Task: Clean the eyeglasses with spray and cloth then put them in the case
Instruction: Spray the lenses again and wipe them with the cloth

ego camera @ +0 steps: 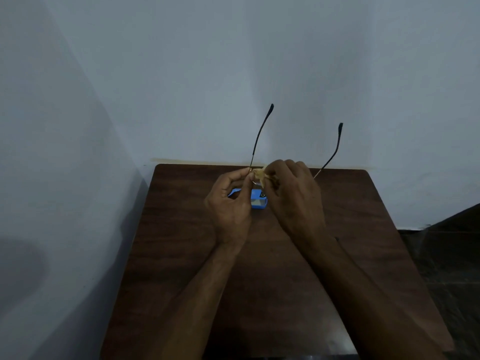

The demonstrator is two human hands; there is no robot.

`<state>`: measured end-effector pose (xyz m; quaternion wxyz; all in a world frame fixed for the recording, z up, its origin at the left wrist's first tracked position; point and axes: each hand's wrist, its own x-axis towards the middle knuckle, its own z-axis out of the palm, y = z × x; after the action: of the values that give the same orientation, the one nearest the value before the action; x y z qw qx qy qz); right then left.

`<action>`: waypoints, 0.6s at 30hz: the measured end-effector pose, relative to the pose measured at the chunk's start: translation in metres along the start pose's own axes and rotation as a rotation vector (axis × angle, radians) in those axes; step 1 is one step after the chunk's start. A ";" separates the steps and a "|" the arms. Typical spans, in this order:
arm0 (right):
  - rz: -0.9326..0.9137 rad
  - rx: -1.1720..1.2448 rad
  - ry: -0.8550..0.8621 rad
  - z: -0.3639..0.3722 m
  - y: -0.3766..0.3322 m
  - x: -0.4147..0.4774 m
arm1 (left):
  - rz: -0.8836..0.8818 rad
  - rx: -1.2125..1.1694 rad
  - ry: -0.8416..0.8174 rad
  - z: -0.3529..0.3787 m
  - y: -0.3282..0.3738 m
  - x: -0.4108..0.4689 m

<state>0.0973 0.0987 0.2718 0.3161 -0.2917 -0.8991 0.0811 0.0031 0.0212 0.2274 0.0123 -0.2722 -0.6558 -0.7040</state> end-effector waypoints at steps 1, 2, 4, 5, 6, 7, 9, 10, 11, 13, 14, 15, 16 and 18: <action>0.002 -0.005 0.007 0.001 0.000 0.003 | 0.013 0.005 -0.004 0.000 0.001 -0.001; 0.003 -0.003 0.012 0.002 -0.002 0.006 | 0.024 0.003 -0.012 0.001 0.002 -0.002; 0.006 0.020 0.000 0.005 -0.011 0.007 | 0.029 -0.011 -0.014 0.002 0.003 -0.002; 0.006 0.040 -0.010 0.006 -0.014 0.005 | 0.021 -0.025 -0.007 0.002 0.002 -0.001; 0.001 0.053 -0.012 0.005 -0.014 0.003 | 0.012 -0.037 0.000 0.001 0.002 0.000; -0.004 0.052 -0.007 0.004 -0.012 0.002 | 0.012 -0.036 0.006 0.000 0.002 0.001; 0.002 0.010 0.005 0.000 -0.006 0.004 | 0.029 -0.006 -0.003 -0.001 0.001 0.003; 0.006 -0.015 0.015 -0.001 -0.004 0.008 | 0.037 0.004 -0.014 -0.001 0.001 0.003; 0.004 -0.029 0.024 0.000 -0.004 0.012 | 0.039 0.005 -0.021 0.000 0.002 0.002; -0.010 -0.012 0.017 0.003 -0.010 0.016 | 0.023 -0.021 -0.012 0.002 0.004 0.002; -0.022 0.012 0.004 0.004 -0.014 0.015 | 0.011 -0.041 0.000 0.001 0.004 0.003; -0.035 0.031 -0.007 0.005 -0.016 0.012 | 0.003 -0.056 0.013 0.001 0.003 0.004; -0.044 0.037 -0.010 0.003 -0.015 0.009 | 0.000 -0.059 0.022 0.000 0.003 0.006; -0.039 0.020 0.009 0.000 -0.010 0.008 | 0.013 -0.026 0.029 -0.002 0.002 0.010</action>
<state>0.0875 0.0954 0.2790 0.3244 -0.2713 -0.9024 0.0828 -0.0051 0.0219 0.2332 0.0228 -0.2664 -0.6447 -0.7162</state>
